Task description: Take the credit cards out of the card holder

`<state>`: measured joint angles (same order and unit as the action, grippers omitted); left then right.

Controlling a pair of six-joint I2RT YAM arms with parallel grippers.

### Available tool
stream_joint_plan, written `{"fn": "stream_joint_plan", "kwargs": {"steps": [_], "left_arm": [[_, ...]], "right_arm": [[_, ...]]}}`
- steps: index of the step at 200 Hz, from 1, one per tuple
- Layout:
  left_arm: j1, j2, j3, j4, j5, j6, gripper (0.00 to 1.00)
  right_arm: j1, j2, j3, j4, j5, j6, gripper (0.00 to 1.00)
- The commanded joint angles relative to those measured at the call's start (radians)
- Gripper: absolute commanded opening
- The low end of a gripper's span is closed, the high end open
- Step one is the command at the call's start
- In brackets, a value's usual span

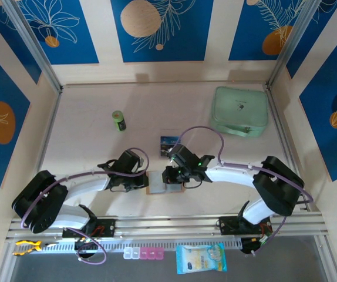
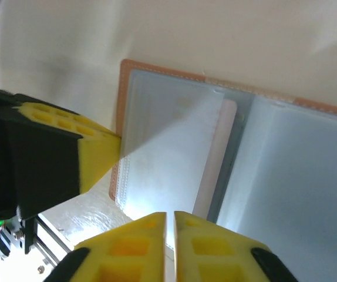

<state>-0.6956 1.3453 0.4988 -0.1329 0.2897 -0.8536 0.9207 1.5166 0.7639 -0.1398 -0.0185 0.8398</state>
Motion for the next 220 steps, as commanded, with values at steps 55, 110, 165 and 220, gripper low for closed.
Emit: {"fn": "stream_joint_plan", "kwargs": {"steps": [55,110,165,220], "left_arm": [[0.01,0.009,0.01,-0.047,-0.017,0.026,0.04],[0.011,0.006,0.004,-0.045,-0.009,0.024,0.04],[0.01,0.001,-0.004,-0.048,-0.012,0.023,0.05],[0.01,0.0,0.004,-0.053,-0.011,0.021,0.05]], "right_arm": [[0.016,0.11,0.088,0.024,-0.051,0.045,0.23],[0.021,0.179,0.124,0.005,-0.066,0.051,0.23],[0.021,0.168,0.132,-0.093,0.007,0.059,0.24],[0.008,0.137,0.113,-0.118,0.022,0.051,0.25]]}}
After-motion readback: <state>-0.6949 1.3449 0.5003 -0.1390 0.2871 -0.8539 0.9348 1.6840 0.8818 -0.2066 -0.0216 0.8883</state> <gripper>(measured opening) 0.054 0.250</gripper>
